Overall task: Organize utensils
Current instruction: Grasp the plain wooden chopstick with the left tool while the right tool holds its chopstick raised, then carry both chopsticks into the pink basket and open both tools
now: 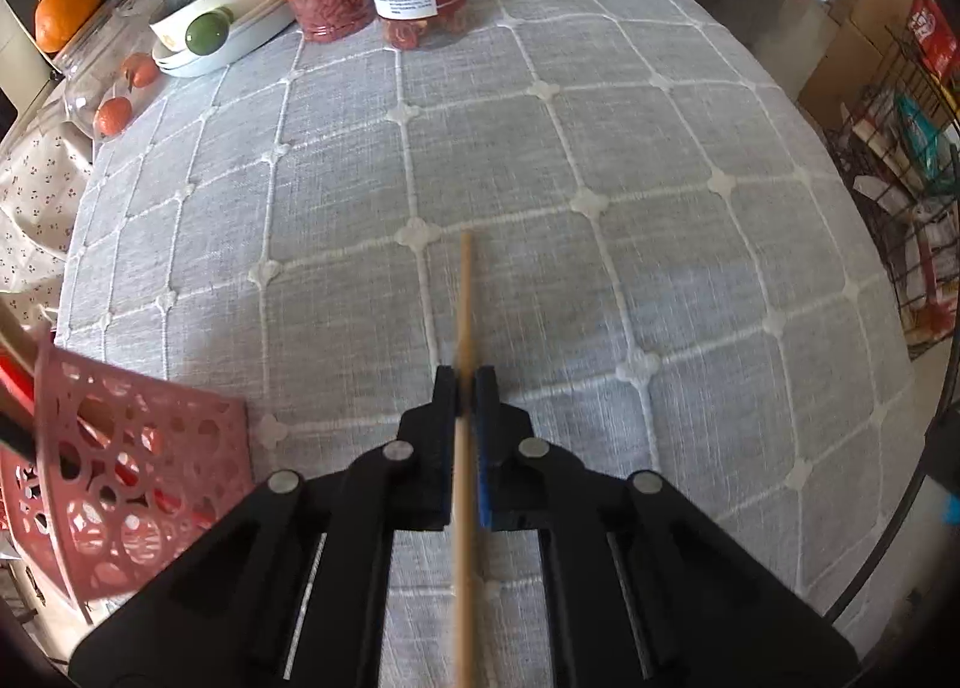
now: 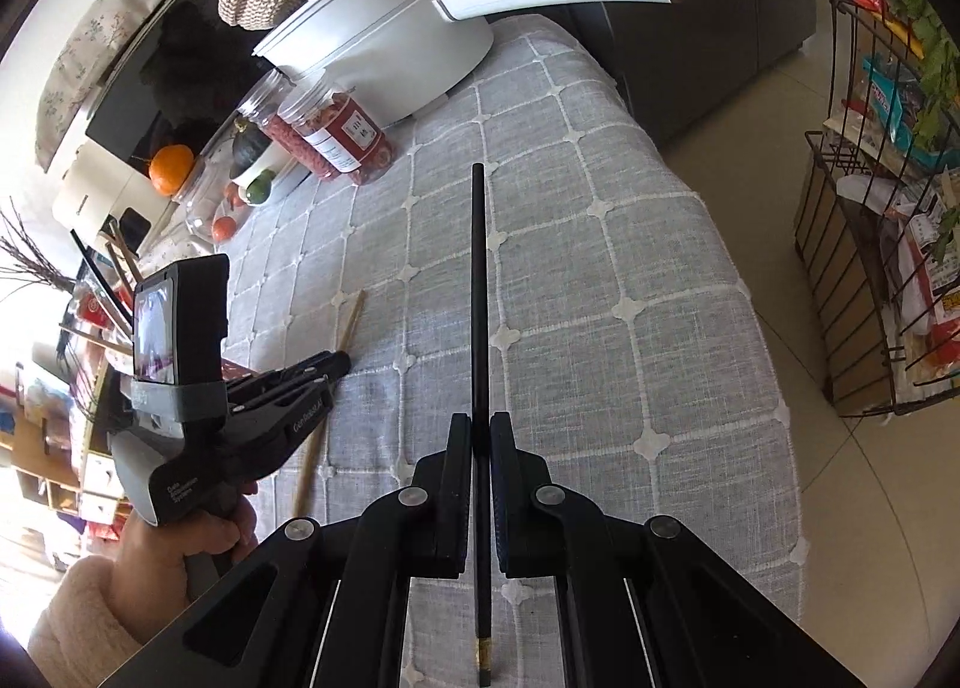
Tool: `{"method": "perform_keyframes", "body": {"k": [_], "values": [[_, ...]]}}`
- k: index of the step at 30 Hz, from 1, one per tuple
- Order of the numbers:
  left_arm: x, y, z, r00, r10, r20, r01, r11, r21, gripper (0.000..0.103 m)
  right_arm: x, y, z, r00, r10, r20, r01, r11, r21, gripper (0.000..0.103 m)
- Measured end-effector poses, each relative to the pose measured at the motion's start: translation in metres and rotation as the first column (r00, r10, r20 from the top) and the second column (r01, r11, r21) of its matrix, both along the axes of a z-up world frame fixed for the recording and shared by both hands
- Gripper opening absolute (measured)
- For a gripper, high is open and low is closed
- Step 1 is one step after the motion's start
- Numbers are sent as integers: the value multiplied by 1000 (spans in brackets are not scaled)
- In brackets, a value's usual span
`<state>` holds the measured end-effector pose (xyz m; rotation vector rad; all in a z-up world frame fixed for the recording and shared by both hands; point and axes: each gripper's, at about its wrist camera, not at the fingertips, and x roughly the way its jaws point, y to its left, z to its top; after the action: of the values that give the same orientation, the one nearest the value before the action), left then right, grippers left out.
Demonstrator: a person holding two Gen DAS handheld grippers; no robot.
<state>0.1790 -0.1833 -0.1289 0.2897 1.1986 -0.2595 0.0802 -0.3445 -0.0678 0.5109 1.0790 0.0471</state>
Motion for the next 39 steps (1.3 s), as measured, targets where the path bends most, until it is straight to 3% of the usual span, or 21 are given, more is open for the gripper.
{"method": "perform_keyframes", "body": {"k": [9, 17, 22, 26, 31, 34, 37, 39], "values": [[-64, 13, 66, 989, -98, 114, 113, 984, -139, 7, -19, 16, 28, 997, 27, 70, -19, 993, -115, 6], [-109, 62, 140, 952, -126, 278, 198, 949, -247, 7, -37, 38, 58, 986, 61, 156, -30, 982, -189, 6], [-131, 114, 167, 912, -7, 411, 173, 913, -370, 7, -41, 56, 78, 970, 88, 225, -35, 973, -230, 6], [-128, 152, 174, 898, 118, 423, 105, 877, -468, 7, -41, 71, 90, 958, 104, 267, -39, 970, -239, 6], [-125, 192, 191, 847, 240, 475, 63, 840, -538, 7, -33, 90, 101, 941, 126, 313, -49, 969, -241, 6], [-126, 211, 199, 797, 321, 512, 48, 811, -583, 7, -29, 102, 108, 931, 133, 340, -53, 971, -234, 6], [-127, 223, 203, 731, 373, 571, 49, 806, -590, 7, -24, 114, 114, 920, 149, 363, -66, 971, -230, 6], [-124, 225, 202, 710, 385, 589, 41, 813, -581, 7, -21, 122, 116, 913, 160, 374, -76, 970, -229, 6]]}}
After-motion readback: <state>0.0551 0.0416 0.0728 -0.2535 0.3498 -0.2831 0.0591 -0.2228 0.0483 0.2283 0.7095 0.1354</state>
